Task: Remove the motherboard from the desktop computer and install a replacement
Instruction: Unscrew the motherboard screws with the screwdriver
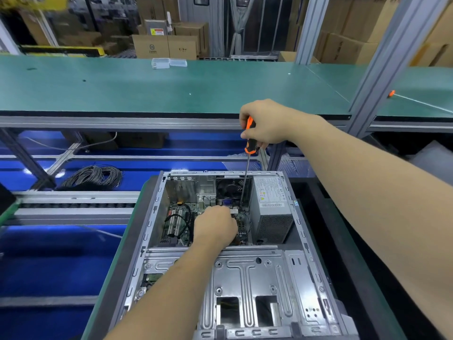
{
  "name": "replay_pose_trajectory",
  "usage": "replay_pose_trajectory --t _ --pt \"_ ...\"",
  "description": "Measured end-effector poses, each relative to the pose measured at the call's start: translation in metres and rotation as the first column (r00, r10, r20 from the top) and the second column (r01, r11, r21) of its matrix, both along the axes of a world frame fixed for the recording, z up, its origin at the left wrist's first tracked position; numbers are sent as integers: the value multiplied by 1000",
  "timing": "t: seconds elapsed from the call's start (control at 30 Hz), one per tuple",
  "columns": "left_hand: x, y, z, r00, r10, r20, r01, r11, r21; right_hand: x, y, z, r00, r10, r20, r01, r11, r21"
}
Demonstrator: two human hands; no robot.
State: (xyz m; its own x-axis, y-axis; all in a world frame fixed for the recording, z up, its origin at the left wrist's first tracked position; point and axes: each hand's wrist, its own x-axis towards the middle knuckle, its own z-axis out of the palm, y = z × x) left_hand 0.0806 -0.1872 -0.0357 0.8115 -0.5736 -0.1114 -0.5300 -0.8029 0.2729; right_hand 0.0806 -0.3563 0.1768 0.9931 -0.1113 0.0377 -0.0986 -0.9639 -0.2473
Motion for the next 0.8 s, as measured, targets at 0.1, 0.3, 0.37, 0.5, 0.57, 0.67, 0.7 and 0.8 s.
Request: replay_pose_trajectory --t 0.1,0.3,0.37,0.5,0.57,0.67,0.7,0.8 --pt "1 -2 0 1000 2 11 -2 1000 -2 -2 -3 3 1000 -5 26 4 1000 14" --pt "4 0 -3 1000 9 0 -9 998 -69 -14 -7 19 998 -29 64 28 999 17" --pt "5 0 -7 1000 -19 -12 18 995 -103 -21 -6 27 996 -32 79 31 999 10" --pt "13 0 -9 985 13 -174 -50 975 -216 -33 -1 47 991 -37 131 37 999 5" --pt "18 0 -10 953 73 -293 -167 936 -310 -38 4 58 988 -37 152 35 999 19" --pt "23 5 -10 897 166 -411 -335 861 -383 -46 13 76 983 -29 179 23 999 39" --pt "23 6 -10 885 186 -427 -366 845 -390 -48 16 82 982 -29 189 20 999 50" --pt "21 6 -10 896 150 -419 -329 856 -398 -53 25 94 979 -25 202 3 994 107"
